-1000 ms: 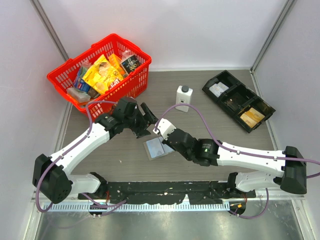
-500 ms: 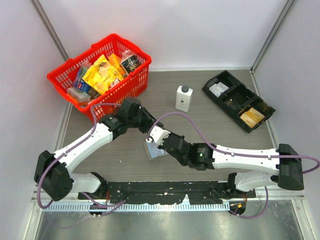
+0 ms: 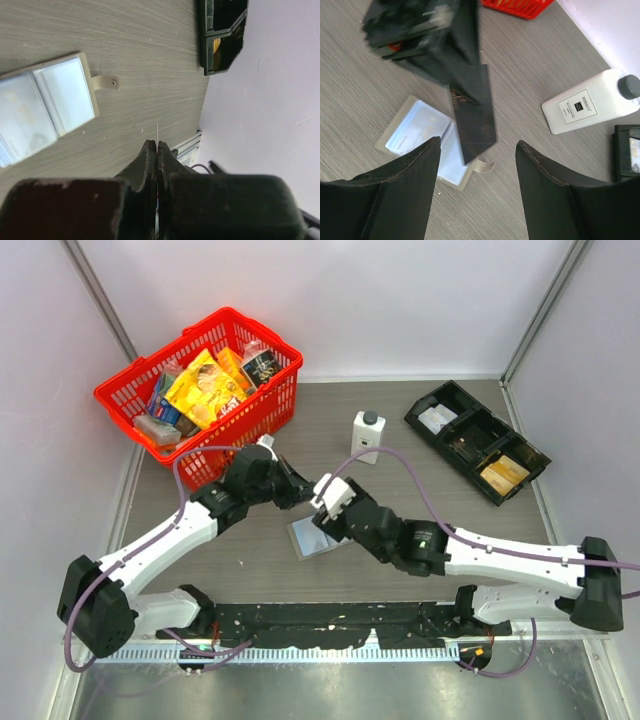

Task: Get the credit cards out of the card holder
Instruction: Remove the credit card from the card holder, then place the credit card in the storage box.

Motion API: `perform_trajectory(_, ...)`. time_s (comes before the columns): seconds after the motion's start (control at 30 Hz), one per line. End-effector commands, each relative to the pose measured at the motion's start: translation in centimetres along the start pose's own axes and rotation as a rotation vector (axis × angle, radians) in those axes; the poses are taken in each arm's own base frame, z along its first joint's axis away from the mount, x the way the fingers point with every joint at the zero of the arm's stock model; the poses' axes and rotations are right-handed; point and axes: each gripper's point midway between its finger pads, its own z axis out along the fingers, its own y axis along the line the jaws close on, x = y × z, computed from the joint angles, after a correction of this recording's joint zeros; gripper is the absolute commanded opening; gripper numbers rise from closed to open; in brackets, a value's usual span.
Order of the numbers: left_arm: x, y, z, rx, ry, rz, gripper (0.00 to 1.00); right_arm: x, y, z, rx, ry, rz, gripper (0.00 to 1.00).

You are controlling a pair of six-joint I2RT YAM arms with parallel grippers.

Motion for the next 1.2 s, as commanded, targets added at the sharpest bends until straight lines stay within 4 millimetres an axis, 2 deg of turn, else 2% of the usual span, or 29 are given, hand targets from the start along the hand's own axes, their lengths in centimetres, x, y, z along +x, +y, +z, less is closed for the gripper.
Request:
perform_trajectory(0.0, -1.9, -3.3, -1.5, 0.209, -0.125, 0.19, 0.0, -2.4, -1.3, -0.6, -0.139, -0.09, 0.299, 0.67)
perform_trajectory(0.03, -2.1, -3.4, -1.7, 0.224, -0.147, 0.222, 0.0, -2.9, -1.7, -1.1, -0.163, -0.111, 0.383, 0.67)
perform_trajectory(0.1, -2.6, -3.8, -2.4, 0.263, -0.199, 0.3, 0.0, -2.6, -2.5, -1.2, -0.224, -0.129, 0.501, 0.69)
perform_trajectory(0.13, -2.8, -4.0, -2.8, 0.287, -0.221, 0.331, 0.0, -3.4, -3.1, -1.6, -0.275, -0.168, 0.578, 0.69)
perform_trajectory(0.17, -3.0, -4.4, -3.3, 0.315, -0.243, 0.364, 0.0, -3.0, -2.5, -1.8, -0.34, -0.164, 0.61, 0.69)
perform_trajectory(0.23, -3.0, -5.1, -4.2, 0.372, -0.278, 0.42, 0.0, -4.0, -4.2, -1.8, -0.37, -0.242, 0.72, 0.69)
perform_trajectory(0.4, -2.6, -7.1, -6.3, 0.524, -0.339, 0.524, 0.0, -5.4, -5.3, -2.9, -0.574, -0.405, 1.018, 0.69)
perform_trajectory(0.43, -2.5, -7.3, -6.6, 0.548, -0.345, 0.532, 0.0, -5.9, -6.0, -3.7, -0.619, -0.49, 1.024, 0.69)
perform_trajectory(0.47, -2.4, -7.5, -6.9, 0.57, -0.35, 0.545, 0.0, -5.7, -5.9, -3.4, -0.652, -0.477, 1.101, 0.69)
perform_trajectory(0.5, -2.2, -7.7, -7.1, 0.589, -0.349, 0.553, 0.0, -6.1, -6.2, -4.1, -0.688, -0.534, 1.094, 0.69)
perform_trajectory(0.57, -1.8, -8.1, -7.4, 0.622, -0.339, 0.568, 0.0, -6.3, -6.1, -4.2, -0.736, -0.55, 1.133, 0.68)
perform_trajectory(0.87, -0.3, -10.0, -8.4, 0.737, -0.278, 0.607, 0.0, -6.8, -6.0, -3.5, -0.789, -0.563, 1.14, 0.63)
perform_trajectory(1.0, 0.2, -10.6, -8.6, 0.77, -0.249, 0.609, 0.0, -7.1, -6.0, -3.5, -0.805, -0.575, 1.133, 0.54)
perform_trajectory(1.07, 0.3, -10.8, -8.6, 0.782, -0.242, 0.612, 0.0, -7.3, -6.0, -3.7, -0.812, -0.584, 1.131, 0.44)
perform_trajectory(1.13, 0.3, -11.0, -8.6, 0.79, -0.24, 0.615, 0.0, -7.4, -6.0, -3.9, -0.821, -0.589, 1.129, 0.29)
perform_trajectory(1.17, 0.3, -11.0, -8.4, 0.788, -0.237, 0.616, 0.0, -7.5, -6.0, -4.0, -0.821, -0.595, 1.124, 0.17)
